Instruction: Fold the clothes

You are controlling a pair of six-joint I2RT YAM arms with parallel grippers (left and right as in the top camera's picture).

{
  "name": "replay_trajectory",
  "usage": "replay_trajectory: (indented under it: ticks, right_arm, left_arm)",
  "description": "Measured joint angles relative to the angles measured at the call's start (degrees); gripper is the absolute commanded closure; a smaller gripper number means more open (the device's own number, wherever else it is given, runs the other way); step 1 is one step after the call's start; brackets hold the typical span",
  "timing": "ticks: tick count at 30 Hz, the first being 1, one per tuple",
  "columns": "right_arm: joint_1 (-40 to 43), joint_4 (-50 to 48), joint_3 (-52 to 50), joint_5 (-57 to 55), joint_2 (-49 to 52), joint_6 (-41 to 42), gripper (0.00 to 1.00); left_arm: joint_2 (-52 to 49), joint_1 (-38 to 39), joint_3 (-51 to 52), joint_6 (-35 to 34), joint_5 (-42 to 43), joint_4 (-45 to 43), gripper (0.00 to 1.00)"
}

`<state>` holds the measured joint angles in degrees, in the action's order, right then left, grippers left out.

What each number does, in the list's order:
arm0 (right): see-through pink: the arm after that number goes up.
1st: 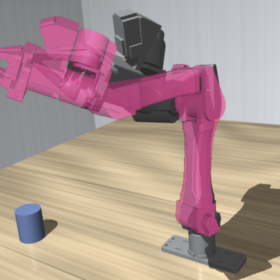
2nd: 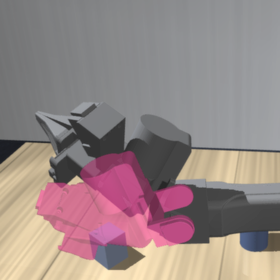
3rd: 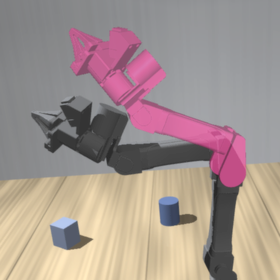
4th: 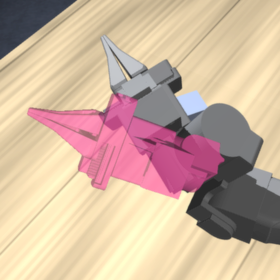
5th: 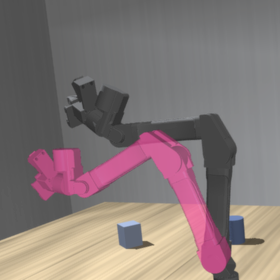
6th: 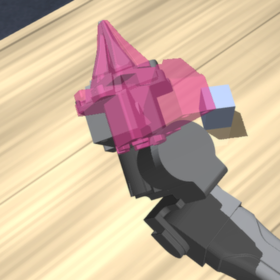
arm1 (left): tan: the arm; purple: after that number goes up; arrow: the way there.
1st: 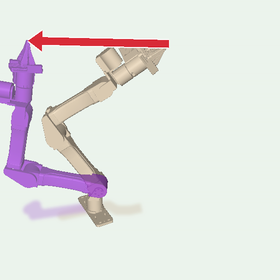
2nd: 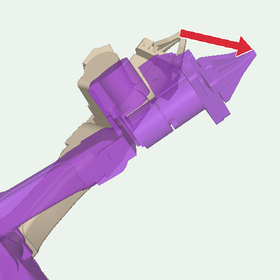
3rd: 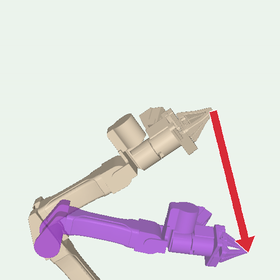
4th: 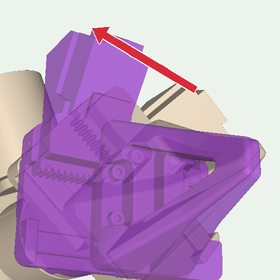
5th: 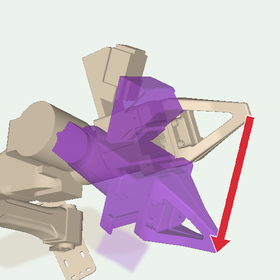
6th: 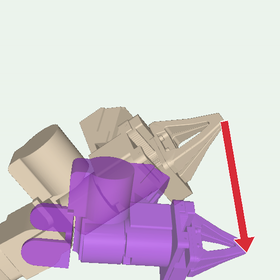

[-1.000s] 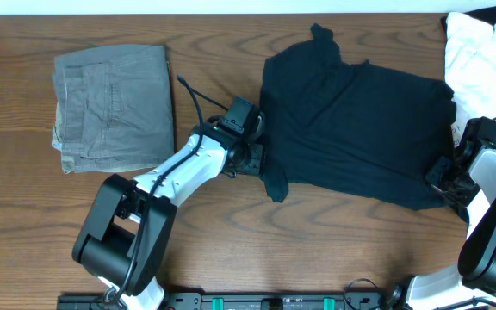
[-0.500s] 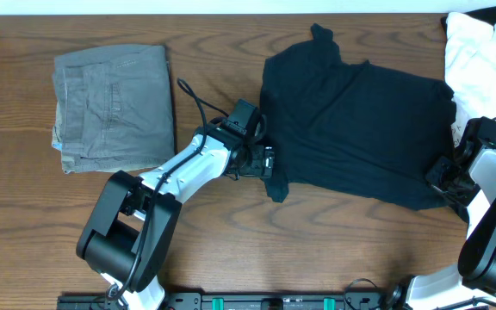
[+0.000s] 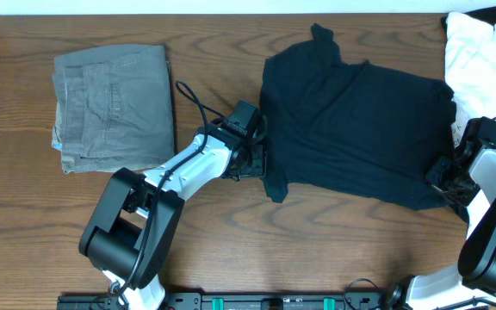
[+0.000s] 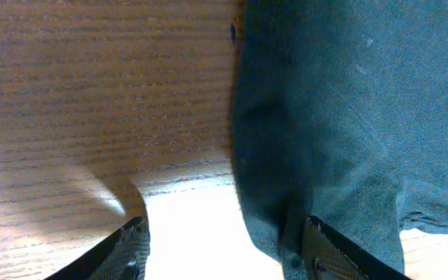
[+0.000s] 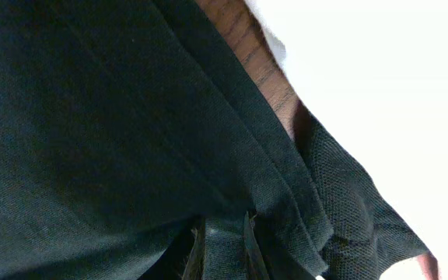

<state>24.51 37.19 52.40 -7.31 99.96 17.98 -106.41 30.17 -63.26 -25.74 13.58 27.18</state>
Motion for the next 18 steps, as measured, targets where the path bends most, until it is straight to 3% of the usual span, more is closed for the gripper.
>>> replay_trajectory:
  ticks: [9,10,15,18]
  right_arm:
    - [0.00,-0.13,0.00,0.02,-0.02,-0.24,0.81]
    - [0.00,-0.13,0.00,0.02,-0.02,-0.26,0.81]
    - [0.00,-0.13,0.00,0.00,0.00,-0.52,0.81]
    - [0.04,-0.13,0.00,0.04,-0.02,-0.61,0.82]
  left_arm:
    - [-2.05,1.92,-1.20,-1.73,0.20,-3.63,0.37]
    - [-2.40,2.27,-1.53,-1.86,0.20,-4.24,0.39]
    - [-3.41,2.93,-2.23,-3.04,0.37,-4.66,0.73]
    - [-3.34,2.14,-2.32,-2.29,0.98,-1.53,0.77]
